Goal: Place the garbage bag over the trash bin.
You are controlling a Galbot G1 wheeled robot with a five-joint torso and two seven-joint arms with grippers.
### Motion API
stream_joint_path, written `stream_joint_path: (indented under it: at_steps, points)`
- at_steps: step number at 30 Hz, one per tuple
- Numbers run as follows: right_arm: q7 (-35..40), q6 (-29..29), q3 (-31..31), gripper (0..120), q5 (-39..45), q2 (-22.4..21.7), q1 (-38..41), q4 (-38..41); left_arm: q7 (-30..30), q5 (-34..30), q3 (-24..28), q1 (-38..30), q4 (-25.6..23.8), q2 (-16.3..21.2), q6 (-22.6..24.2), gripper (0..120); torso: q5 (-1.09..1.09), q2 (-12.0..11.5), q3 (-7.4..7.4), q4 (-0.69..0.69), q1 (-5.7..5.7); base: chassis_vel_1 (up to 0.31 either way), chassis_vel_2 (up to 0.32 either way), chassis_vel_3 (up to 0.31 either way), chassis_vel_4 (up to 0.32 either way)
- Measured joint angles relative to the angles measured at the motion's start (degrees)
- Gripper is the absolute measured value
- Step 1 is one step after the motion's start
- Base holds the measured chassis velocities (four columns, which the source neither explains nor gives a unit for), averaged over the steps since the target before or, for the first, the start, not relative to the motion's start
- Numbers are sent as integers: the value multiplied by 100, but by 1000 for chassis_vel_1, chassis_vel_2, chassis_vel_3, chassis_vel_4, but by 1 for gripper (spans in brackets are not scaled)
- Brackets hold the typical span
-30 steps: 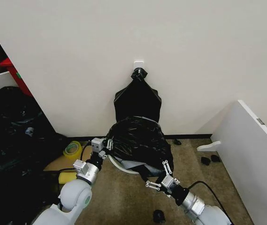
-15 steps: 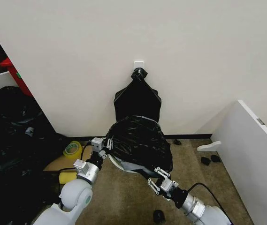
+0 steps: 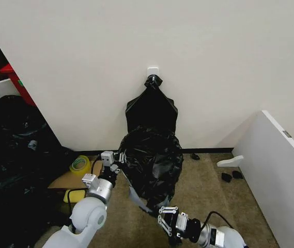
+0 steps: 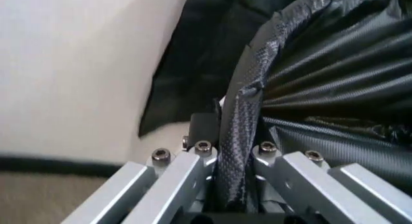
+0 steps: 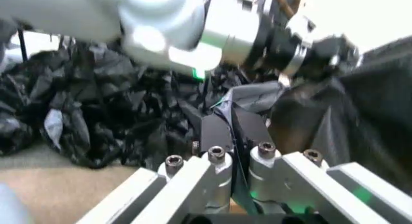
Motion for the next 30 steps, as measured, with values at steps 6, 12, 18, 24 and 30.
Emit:
stream_joint_path:
  at_steps: [6,12,18,24,30]
  points:
    - [1852,286,351,0,-2167,189,239,-504,-525,-861,-136,22,-404,55,755,2,0,0,0,0,0,0,0,0,0]
    - [3336,371,426,0,-3271,219,360,-816,-877,-1392,-230,33,-800,126,1298,1,1,0,0,-1,0,0,0,0,0]
    - [3111,608,327,9,-2474,23,348,-1022,-821,-1312,-251,37,-781,117,1145,1,1,0,0,-1,0,0,0,0,0]
    - [1081,920,453,29,-324,-280,176,-958,-598,-899,-243,29,-541,127,731,1,-3,0,0,0,0,0,0,0,0]
    - [394,538,592,54,1589,-452,-52,-244,-146,-143,-97,62,-138,138,32,1,-1,0,0,-1,0,0,0,0,0]
